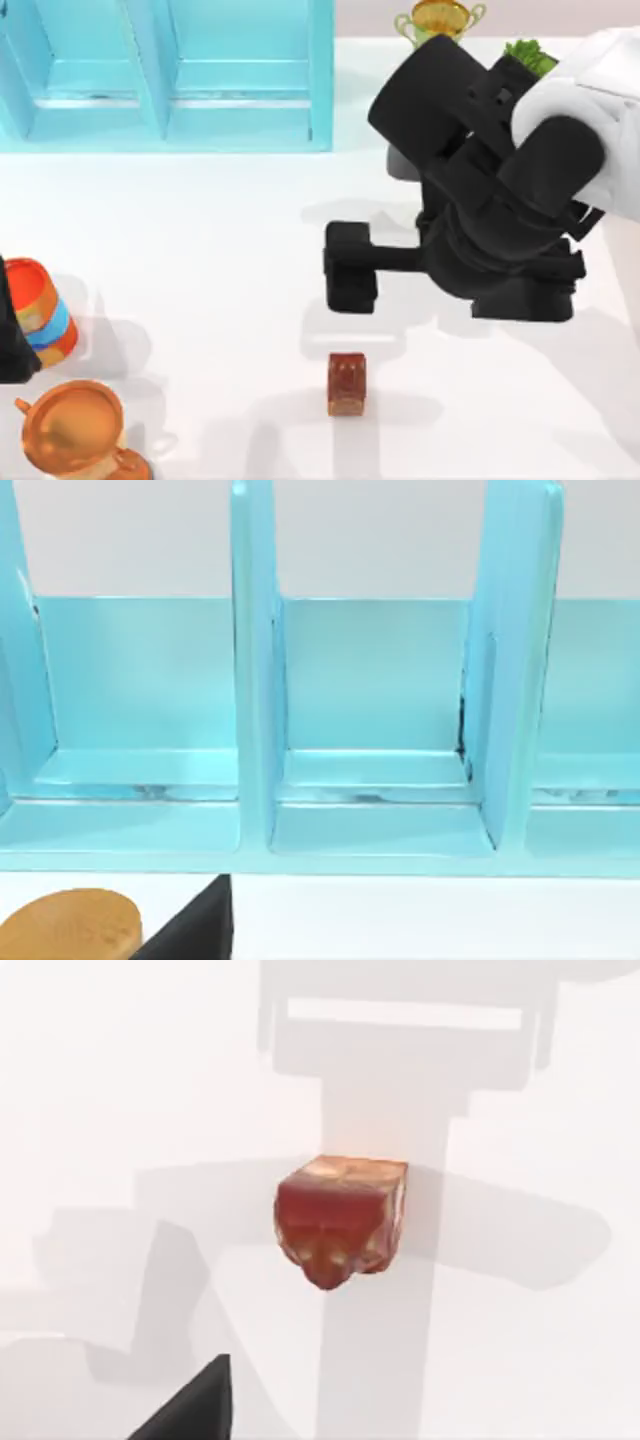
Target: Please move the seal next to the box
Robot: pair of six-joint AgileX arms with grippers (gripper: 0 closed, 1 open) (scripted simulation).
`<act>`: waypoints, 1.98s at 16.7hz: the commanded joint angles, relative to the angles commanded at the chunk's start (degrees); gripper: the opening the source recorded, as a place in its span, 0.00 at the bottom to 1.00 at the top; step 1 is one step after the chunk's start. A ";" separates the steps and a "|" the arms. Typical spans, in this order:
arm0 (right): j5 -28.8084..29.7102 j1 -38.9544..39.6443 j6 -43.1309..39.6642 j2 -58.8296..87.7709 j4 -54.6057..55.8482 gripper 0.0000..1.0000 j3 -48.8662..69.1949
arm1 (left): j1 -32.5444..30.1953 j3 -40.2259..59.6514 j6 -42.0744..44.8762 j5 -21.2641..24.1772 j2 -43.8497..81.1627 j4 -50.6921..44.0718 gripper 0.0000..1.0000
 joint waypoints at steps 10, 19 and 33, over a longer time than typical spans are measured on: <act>-0.72 4.31 7.25 23.75 -14.61 1.00 21.91 | 0.00 0.00 0.00 0.00 0.00 0.00 1.00; -0.70 4.24 7.21 26.11 -4.88 1.00 14.73 | 0.00 0.00 0.00 0.00 0.00 0.00 1.00; -0.67 4.45 7.47 29.09 5.97 0.62 6.68 | 0.00 0.00 0.00 0.00 0.00 0.00 1.00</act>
